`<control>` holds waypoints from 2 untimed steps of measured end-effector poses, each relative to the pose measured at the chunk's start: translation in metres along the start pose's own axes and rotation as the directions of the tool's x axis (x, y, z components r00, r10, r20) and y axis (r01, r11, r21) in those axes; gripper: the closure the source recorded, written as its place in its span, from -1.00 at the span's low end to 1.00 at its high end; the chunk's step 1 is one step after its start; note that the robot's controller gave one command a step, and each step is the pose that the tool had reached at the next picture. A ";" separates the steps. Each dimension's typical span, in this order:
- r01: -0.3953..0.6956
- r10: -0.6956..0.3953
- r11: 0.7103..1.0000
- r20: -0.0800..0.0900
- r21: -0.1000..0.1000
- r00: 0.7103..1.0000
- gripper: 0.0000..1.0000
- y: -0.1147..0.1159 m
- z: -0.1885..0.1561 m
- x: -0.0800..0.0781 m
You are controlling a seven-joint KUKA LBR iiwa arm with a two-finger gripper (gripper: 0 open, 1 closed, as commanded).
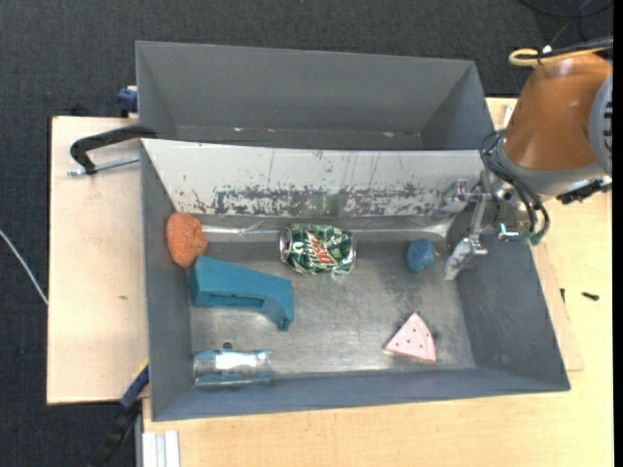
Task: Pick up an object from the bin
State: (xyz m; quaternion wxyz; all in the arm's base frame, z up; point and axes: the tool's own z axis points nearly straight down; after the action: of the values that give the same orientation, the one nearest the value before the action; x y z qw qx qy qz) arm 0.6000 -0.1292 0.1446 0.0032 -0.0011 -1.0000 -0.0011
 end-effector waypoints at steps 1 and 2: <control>0.002 -0.002 1.000 0.008 0.002 1.000 -1.00 0.000 -0.005 -0.002; 0.007 -0.007 1.000 0.007 0.001 1.000 1.00 0.015 0.060 -0.001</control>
Offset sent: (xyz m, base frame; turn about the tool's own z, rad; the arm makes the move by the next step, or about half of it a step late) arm -0.0001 0.0145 -0.0608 -0.0066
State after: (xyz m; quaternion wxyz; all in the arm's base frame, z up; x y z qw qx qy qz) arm 0.6009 -0.1139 0.0849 -0.0005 0.0023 -1.0000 -0.0005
